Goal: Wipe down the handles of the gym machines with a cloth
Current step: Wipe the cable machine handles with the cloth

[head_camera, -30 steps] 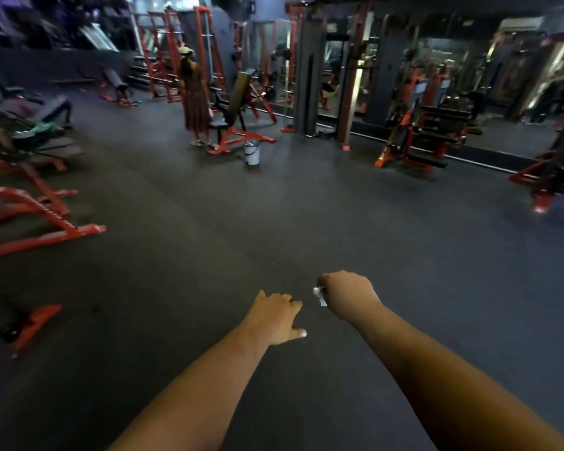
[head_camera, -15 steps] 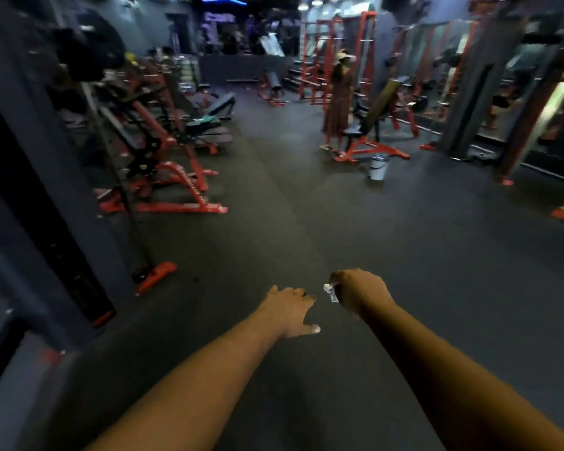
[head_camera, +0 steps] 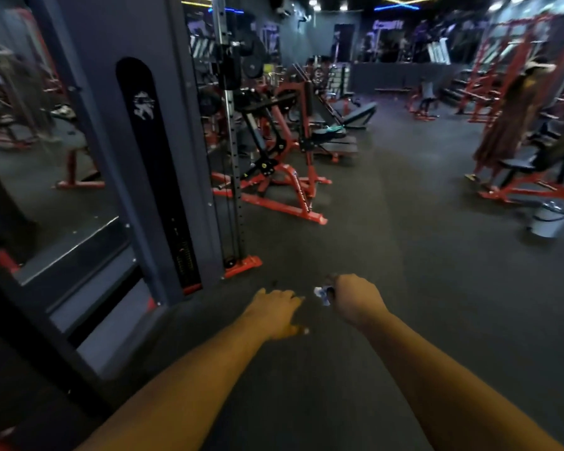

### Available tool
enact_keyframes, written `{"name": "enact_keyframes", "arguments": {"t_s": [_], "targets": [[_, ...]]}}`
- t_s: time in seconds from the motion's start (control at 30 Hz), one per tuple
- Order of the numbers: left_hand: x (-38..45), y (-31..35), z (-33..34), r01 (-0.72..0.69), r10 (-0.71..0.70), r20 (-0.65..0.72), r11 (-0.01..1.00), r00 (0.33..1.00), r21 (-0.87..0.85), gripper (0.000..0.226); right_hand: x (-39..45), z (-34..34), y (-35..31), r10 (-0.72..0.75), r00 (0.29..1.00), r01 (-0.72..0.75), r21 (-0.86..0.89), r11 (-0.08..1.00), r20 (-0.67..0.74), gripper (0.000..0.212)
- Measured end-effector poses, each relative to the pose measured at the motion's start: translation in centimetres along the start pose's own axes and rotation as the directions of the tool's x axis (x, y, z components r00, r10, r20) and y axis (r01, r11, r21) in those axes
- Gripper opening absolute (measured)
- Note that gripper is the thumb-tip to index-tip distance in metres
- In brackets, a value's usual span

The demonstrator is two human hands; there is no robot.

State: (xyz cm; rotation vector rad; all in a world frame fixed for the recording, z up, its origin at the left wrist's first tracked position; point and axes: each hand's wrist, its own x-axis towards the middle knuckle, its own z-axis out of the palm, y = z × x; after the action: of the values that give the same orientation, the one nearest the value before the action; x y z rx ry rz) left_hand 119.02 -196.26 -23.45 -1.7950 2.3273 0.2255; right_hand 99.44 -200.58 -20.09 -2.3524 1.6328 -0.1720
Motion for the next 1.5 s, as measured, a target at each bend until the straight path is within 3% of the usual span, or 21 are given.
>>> {"name": "enact_keyframes", "arguments": {"t_s": [0.37,0.8,0.93,1.17,1.5], "targets": [[13.5,-9.9,-4.4,0.087,-0.084,-0.119,0.996,0.989,0.025,0.08,18.8,-0.6,-0.1,-0.15,0.982,0.171,0.196,0.966,-0.117,0.011],[32.7,-24.1,-19.2,0.13,-0.114,-0.221,0.99,0.969,0.059,0.081,45.9,-7.4,-0.9,-0.028,0.958,0.163,0.464,0.871,-0.284,0.009],[39.1,-27.0,-22.3,0.157,-0.134,-0.234,0.984,0.963,0.084,0.08,53.7,-8.8,0.3,0.023,0.959,0.18,0.669,0.721,-0.283,0.01],[52.9,-32.2,-26.8,0.236,-0.208,-0.278,0.969,0.938,0.073,0.084,68.7,-11.4,4.4,0.007,0.983,0.174,0.938,0.3,-0.185,0.015],[69.3,-38.9,-34.4,0.267,-0.208,-0.399,0.958,0.893,0.099,0.083,87.4,-16.9,7.1,-0.091,0.982,0.182,0.945,0.271,-0.163,0.015]]}}
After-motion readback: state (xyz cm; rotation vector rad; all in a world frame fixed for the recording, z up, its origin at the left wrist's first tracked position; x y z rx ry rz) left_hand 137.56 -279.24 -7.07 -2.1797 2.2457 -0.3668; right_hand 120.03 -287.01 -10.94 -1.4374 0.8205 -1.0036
